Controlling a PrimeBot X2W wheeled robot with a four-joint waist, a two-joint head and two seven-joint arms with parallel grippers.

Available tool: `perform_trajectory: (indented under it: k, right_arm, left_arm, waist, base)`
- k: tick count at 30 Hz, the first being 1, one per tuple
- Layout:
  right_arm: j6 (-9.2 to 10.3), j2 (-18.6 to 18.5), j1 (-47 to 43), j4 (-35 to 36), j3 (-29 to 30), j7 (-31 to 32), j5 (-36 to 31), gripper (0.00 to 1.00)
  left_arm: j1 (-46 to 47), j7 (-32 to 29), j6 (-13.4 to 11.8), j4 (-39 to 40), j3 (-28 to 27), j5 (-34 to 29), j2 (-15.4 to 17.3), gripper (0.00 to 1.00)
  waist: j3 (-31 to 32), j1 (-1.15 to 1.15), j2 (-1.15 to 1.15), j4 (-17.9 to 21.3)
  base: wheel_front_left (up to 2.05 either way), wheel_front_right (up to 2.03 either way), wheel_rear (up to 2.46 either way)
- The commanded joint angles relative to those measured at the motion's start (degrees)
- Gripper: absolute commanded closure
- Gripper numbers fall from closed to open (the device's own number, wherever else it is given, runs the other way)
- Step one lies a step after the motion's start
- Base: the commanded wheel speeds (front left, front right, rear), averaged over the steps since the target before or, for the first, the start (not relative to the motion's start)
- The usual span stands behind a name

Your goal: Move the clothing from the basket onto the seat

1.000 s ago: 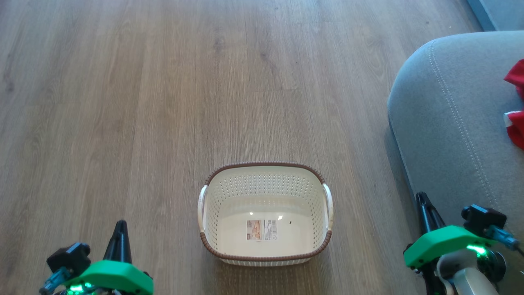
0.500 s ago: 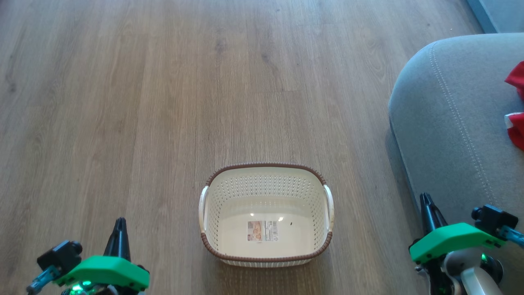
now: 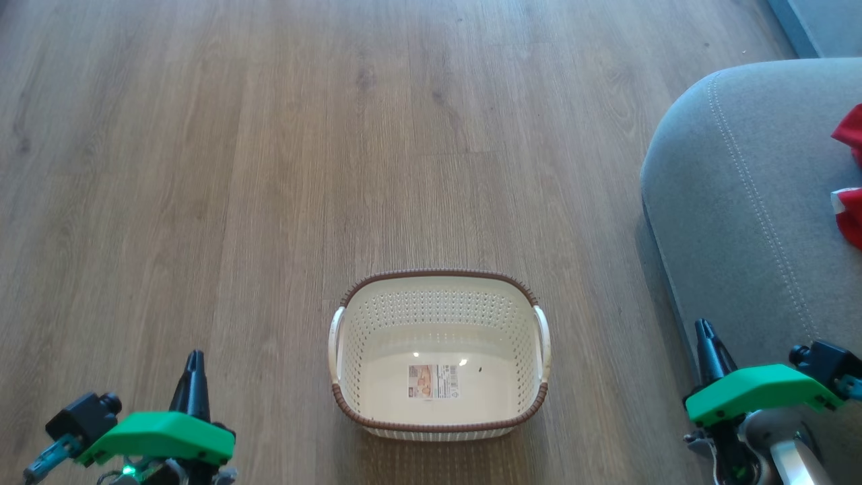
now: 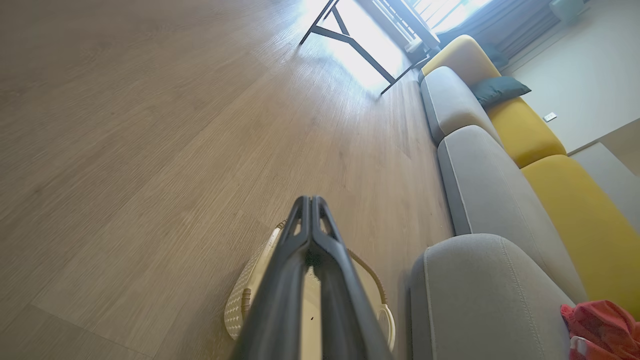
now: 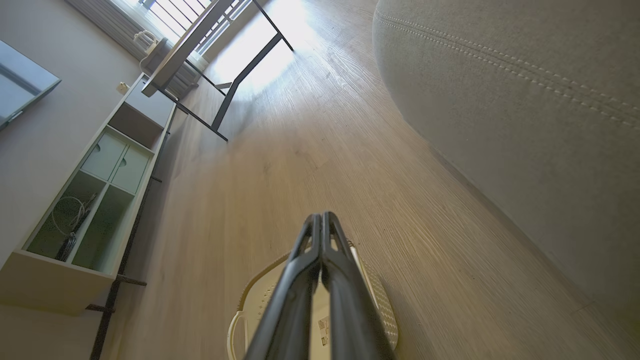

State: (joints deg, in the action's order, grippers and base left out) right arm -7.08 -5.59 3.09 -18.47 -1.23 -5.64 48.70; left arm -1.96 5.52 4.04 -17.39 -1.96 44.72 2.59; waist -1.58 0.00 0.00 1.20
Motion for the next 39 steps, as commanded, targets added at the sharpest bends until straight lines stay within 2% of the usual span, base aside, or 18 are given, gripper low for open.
perform_trajectory:
  k: [1,39]
  right_arm:
    - [-0.19,-0.1,2.5,2.1,0.2,0.3,1.4,1.0]
    - [-0.3,1.2,2.8,3.4,4.0,6.4,23.9,1.0]
  left_arm:
    - [2.9,-0.3,0.4,2.1,-1.3,1.4,0.2,1.0]
    - [5.7,-6.5,2.0,2.8,-3.0,25.8,0.2,1.0]
  waist:
    - [0.0,0.0,0.0,0.0]
    - [0.8,0.0,0.0,-0.6]
  base:
    - [0.0,0.0,0.0]
    - [0.0,0.0,0.0]
